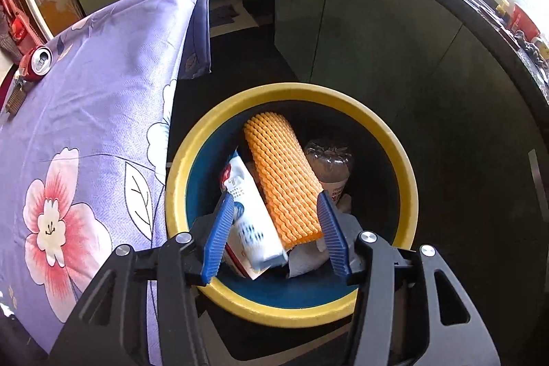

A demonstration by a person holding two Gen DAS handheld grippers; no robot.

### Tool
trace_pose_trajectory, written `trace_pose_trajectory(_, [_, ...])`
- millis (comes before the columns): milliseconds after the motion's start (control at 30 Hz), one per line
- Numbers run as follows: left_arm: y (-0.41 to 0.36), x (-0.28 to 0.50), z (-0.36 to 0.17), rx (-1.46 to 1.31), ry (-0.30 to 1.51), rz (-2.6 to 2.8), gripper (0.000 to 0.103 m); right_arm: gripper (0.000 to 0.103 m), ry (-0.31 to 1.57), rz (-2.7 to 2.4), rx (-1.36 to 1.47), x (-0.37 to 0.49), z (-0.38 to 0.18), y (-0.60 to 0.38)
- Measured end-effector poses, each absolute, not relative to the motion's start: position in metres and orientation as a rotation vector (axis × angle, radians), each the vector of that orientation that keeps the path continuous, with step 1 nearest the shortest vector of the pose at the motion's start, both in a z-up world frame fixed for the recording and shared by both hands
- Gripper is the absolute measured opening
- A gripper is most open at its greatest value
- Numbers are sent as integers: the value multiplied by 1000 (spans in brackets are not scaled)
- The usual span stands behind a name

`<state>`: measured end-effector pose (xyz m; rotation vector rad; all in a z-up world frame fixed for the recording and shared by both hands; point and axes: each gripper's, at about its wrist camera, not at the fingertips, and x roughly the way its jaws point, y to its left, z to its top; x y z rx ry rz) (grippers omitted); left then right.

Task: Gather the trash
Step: 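Carry the toothpaste tube to the bin and open the right gripper, then grasp the brown plastic tray rim with the left gripper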

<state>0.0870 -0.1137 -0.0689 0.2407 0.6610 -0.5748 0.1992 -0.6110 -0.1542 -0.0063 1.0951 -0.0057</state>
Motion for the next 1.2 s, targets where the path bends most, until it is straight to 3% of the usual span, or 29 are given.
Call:
trace_pose_trajectory(167, [-100,118,-66,239,695,-549,95,57,1050,29,-7,180,-135,-597])
trace_pose_trajectory(500, [-67,238,-69,208,825,-489,95,57,1039,114,-45,177,-129,-561])
trace_pose_trajectory(567, [-67,257,-78,179,873,-490,87,57,1044,122,-48,180,-132,-558])
trace_pose_trajectory(633, [-69,274,-90,172,919,-467,71,57,1050,130,-51,182,-134,-555])
trace_pose_trajectory(700, [-70,288,-101,167,946,-449,64,57,1054,138,-50,182,-135,-553])
trace_pose_trajectory(1200, [-70,318,-144,163,1070,-343,29,58,1065,175,-44,189,-143,-546])
